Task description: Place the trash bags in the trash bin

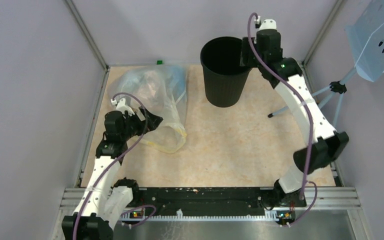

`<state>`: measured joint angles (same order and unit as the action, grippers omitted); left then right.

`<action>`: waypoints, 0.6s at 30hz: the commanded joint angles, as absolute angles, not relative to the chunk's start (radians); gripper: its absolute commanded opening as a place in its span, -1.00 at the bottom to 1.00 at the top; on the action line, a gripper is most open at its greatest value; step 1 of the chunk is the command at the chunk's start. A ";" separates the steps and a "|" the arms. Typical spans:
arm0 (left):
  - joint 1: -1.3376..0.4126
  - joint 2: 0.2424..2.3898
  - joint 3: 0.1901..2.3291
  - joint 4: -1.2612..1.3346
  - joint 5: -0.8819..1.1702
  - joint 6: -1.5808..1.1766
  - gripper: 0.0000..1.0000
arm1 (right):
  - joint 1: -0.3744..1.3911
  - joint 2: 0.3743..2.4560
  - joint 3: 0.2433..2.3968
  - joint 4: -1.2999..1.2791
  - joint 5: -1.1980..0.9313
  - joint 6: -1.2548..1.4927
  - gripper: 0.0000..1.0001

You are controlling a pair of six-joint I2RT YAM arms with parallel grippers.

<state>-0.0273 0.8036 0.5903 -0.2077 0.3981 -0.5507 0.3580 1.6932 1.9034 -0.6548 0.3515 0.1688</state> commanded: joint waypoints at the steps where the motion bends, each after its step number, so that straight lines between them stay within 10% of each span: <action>1: -0.027 0.804 0.645 -0.234 0.345 -0.527 0.97 | 0.545 1.451 1.795 -0.594 0.399 0.006 0.42; 18: 0.020 0.852 0.739 -0.425 0.087 -0.588 0.89 | 0.986 1.500 1.326 -0.189 0.030 -0.027 0.17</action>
